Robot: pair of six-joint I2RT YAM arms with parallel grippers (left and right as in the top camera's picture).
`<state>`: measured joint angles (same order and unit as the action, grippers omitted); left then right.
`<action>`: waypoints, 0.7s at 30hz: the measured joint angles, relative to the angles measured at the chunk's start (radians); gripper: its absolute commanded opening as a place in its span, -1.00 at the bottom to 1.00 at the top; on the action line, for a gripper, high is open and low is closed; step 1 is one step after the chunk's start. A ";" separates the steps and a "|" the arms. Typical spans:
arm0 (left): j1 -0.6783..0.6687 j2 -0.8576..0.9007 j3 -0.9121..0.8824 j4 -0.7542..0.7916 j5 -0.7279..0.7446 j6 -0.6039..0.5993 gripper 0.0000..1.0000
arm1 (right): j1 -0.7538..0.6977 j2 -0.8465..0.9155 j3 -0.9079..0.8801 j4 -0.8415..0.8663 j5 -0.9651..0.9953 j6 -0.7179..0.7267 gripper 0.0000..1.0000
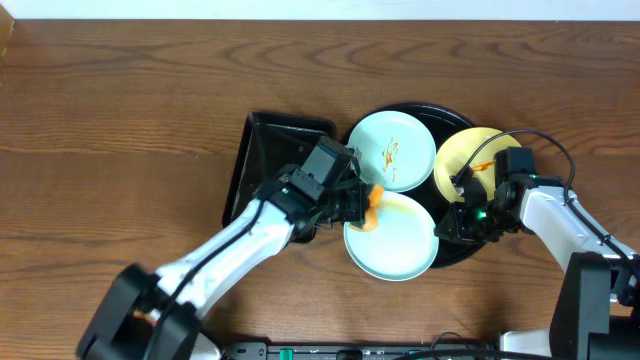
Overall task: Clean dirty plates on tray and stack at the side
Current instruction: 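Scrub the held green plate with the sponge in the left gripper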
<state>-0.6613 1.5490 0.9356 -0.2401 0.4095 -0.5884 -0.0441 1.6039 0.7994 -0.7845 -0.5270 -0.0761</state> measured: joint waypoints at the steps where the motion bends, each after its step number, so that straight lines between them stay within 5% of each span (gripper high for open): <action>1: -0.009 -0.013 0.000 0.001 0.000 0.005 -0.85 | 0.000 0.000 0.000 0.000 0.000 -0.001 -0.89; 12: -0.158 0.116 0.000 0.039 -0.069 0.018 -0.85 | 0.000 0.000 0.000 0.001 0.000 -0.001 -0.90; 21: -0.155 0.201 0.001 0.077 -0.120 0.018 -0.85 | 0.000 0.000 0.000 -0.004 -0.003 -0.001 -0.98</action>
<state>-0.8165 1.7504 0.9367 -0.1627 0.2897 -0.5705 -0.0441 1.6039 0.7994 -0.7883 -0.5304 -0.0772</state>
